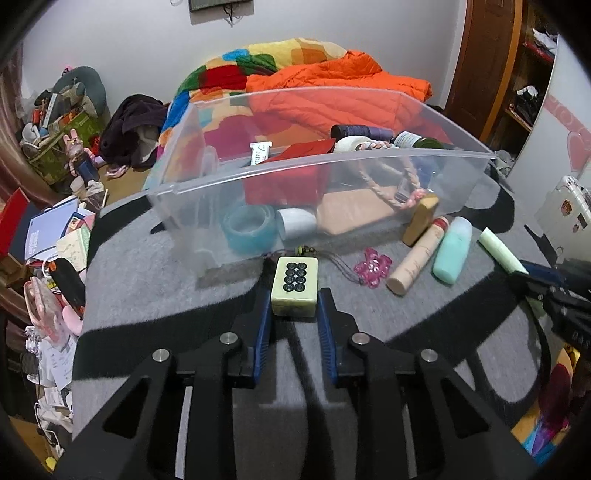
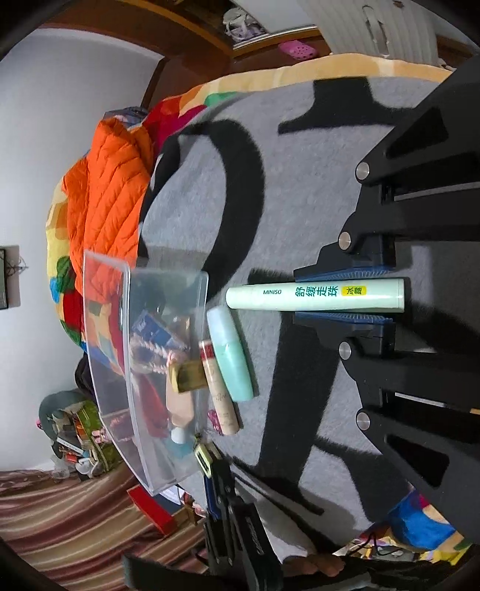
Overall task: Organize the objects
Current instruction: 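Grasp the black-dotted card with the left tool while the right tool grasps the pale green tube, then carry the card and pale green tube into the clear box and release both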
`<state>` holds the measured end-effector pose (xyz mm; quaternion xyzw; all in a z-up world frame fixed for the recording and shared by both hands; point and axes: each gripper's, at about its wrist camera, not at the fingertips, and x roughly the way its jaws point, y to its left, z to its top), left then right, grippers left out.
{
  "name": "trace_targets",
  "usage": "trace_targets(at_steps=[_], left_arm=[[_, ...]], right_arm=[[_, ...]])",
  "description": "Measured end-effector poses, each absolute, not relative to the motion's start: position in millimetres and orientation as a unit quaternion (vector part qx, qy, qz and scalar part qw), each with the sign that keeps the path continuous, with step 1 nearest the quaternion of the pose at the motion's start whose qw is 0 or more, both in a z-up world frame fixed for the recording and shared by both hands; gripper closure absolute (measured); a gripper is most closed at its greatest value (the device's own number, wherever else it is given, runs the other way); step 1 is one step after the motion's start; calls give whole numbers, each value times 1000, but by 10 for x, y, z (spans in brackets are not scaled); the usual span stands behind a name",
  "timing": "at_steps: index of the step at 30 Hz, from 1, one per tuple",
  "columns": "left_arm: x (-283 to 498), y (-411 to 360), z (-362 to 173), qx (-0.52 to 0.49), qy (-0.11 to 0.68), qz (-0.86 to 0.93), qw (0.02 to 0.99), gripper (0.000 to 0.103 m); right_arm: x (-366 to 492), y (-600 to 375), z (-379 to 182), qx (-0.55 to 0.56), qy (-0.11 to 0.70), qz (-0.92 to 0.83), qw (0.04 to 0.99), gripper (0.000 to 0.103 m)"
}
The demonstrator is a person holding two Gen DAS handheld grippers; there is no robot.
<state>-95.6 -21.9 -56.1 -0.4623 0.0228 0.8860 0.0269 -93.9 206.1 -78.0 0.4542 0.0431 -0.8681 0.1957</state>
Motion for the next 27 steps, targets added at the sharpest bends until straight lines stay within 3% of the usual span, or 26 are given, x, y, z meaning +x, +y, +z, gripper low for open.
trace_targets(at_steps=[21, 27], left_arm=[[-657, -361, -32, -391, -15, 920, 36, 79], [-668, -389, -252, -421, -9, 906, 32, 69]], right_arm=[[-1055, 2017, -12, 353, 7, -908, 226, 89], [-1267, 1879, 152, 336, -2, -912, 237, 89]])
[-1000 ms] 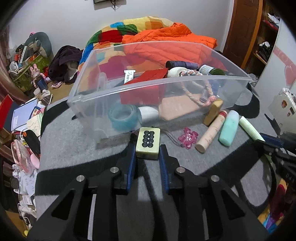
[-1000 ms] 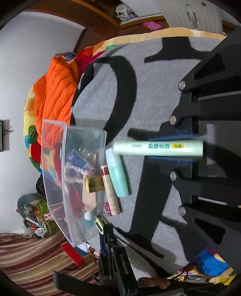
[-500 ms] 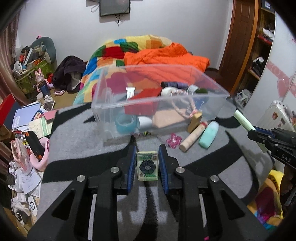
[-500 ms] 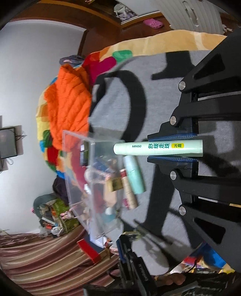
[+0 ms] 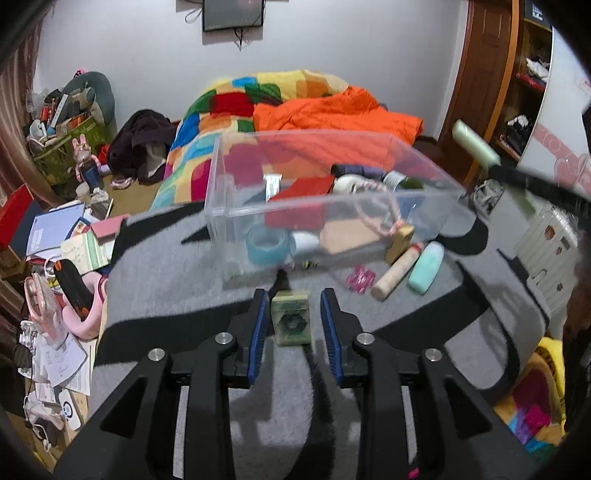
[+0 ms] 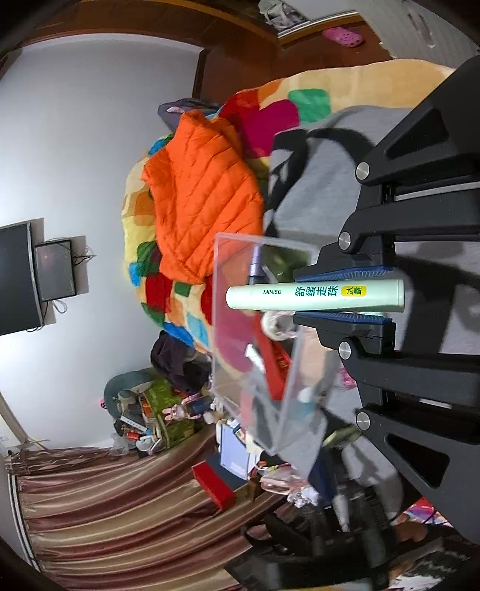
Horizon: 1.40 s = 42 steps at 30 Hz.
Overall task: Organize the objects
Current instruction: 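Carry the card and pale green tube into the clear box and release both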
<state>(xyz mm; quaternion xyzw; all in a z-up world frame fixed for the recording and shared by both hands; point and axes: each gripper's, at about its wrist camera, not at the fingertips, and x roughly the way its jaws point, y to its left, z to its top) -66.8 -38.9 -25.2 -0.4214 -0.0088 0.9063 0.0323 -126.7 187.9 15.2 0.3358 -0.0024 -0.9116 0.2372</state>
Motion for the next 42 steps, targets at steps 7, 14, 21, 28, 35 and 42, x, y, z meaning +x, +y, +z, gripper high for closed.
trace_targets(at_steps=[7, 14, 21, 28, 35, 42], left_arm=[[-762, -437, -433, -443, -12, 896, 32, 50], [-1066, -348, -568, -476, -5, 878, 47, 50], [-1163, -271, -649, -490, 20, 871, 30, 79], [-946, -360, -484, -458, -8, 888, 50, 79], [-791, -381, -127, -411, -18, 910, 59, 79], [-845, -421, 245, -364, -19, 930, 52, 79]], right_arm=[[-1486, 1623, 161, 338, 9, -906, 253, 89], [-1790, 1348, 82, 360, 21, -896, 258, 89], [-2112, 1195, -166, 401, 37, -880, 252, 89], [-2223, 1178, -356, 427, 52, -868, 246, 89], [-2187, 1257, -346, 436, 40, -862, 254, 88], [-1997, 1458, -136, 416, 15, -870, 266, 77]])
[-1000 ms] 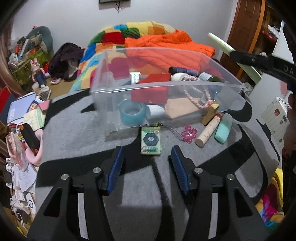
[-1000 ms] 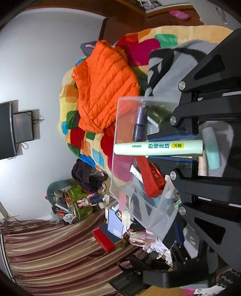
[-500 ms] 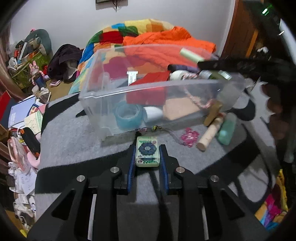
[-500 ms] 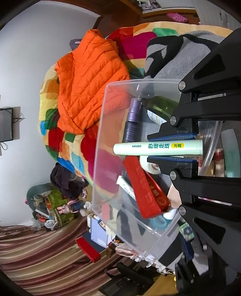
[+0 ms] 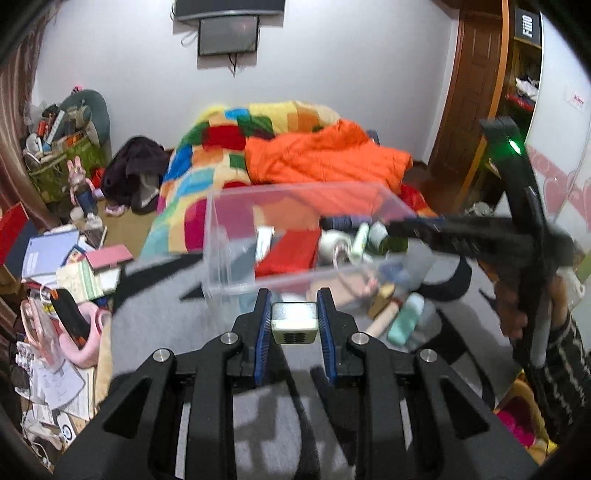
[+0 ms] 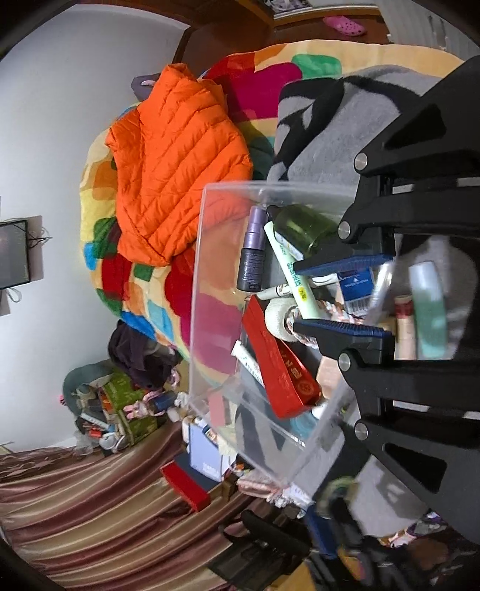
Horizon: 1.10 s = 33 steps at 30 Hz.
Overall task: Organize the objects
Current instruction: 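Carry the card and pale green tube into the clear box and release both, then grasp the beige spray can with the left tool while the right tool grasps the mint bottle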
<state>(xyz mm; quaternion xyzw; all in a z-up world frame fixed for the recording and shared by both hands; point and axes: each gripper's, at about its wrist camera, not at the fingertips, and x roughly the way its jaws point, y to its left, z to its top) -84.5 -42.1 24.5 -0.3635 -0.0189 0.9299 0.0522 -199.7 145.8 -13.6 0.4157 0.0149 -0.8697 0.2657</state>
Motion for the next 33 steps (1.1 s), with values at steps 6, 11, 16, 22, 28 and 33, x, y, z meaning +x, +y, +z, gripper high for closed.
trace_targets(at_steps=[6, 11, 16, 22, 28, 33], left_arm=[[-1050, -565, 418, -344, -37, 938, 32, 79], [-1289, -667, 382, -353, -45, 935, 18, 79], [-1495, -672, 241, -373, -44, 927, 13, 79], [-1612, -636, 33, -408, -46, 912, 18, 79], [-1476, -572, 63, -406, -41, 912, 35, 75], [-1275, -457, 137, -393, -24, 918, 52, 54]], right_arm=[[-1704, 1663, 21, 392, 10, -877, 278, 55], [-1489, 1768, 33, 378, 36, -884, 274, 29], [-1407, 1729, -203, 402, 58, -869, 282, 18], [-1391, 1563, -587, 442, 90, -849, 275, 17], [-1377, 1375, -745, 445, 138, -843, 269, 17], [-1416, 1356, -816, 448, 149, -842, 262, 17]])
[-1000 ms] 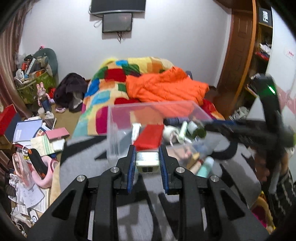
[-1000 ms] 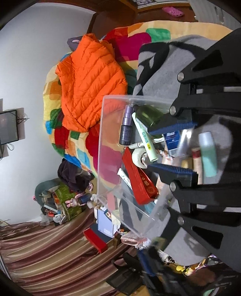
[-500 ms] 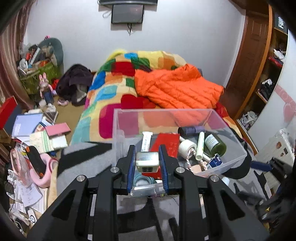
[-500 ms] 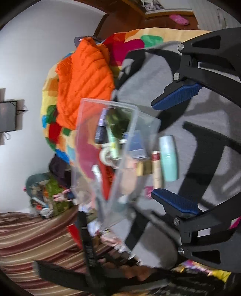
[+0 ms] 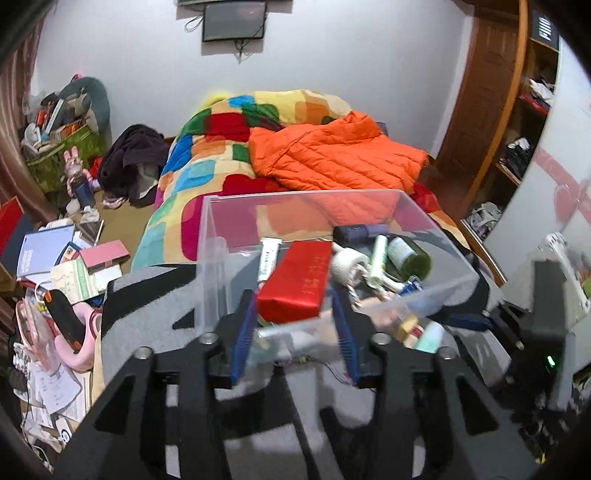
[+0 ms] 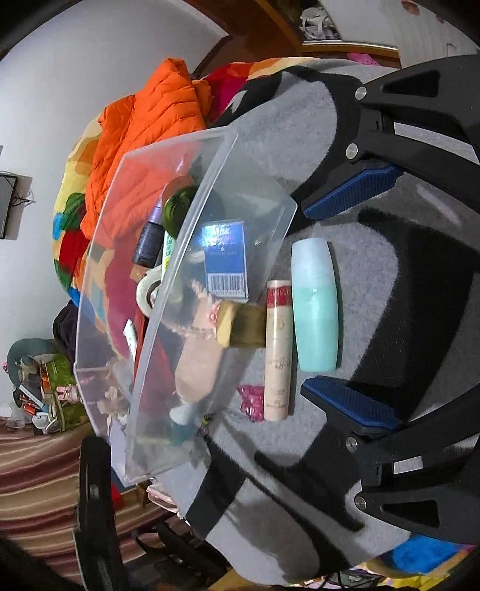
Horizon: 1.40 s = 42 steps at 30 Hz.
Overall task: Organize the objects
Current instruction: 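Grasp the beige spray can with the left tool while the right tool grasps the mint bottle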
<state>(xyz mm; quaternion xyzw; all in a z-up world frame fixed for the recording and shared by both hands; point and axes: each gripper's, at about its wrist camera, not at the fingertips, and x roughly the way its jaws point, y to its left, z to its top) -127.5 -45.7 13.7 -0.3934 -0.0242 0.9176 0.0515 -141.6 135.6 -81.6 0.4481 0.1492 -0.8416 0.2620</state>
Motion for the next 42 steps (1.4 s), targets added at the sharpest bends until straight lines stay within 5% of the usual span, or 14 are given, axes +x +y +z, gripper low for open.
trace_targets(at_steps=[3, 4, 23, 29, 33, 42], left_arm=[[-1140, -366, 142, -387, -14, 920, 62, 42], [-1098, -323, 128, -389, -10, 919, 69, 40], [-1241, 486, -451, -473, 68, 865, 152, 41], [-1401, 574, -618, -504, 76, 845, 161, 58], [-1394, 617, -649, -500, 87, 847, 158, 79], [-1219, 602, -582, -488, 78, 852, 173, 89]], right_arm=[[-1458, 1429, -836, 455, 129, -839, 271, 21], [-1467, 1440, -839, 457, 124, -838, 273, 30], [-1295, 2082, -624, 441, 49, -858, 260, 32], [-1262, 2173, -610, 438, 35, -860, 260, 32], [-1262, 2176, -618, 436, 27, -859, 265, 32], [-1234, 2142, -569, 427, 19, -861, 276, 32]])
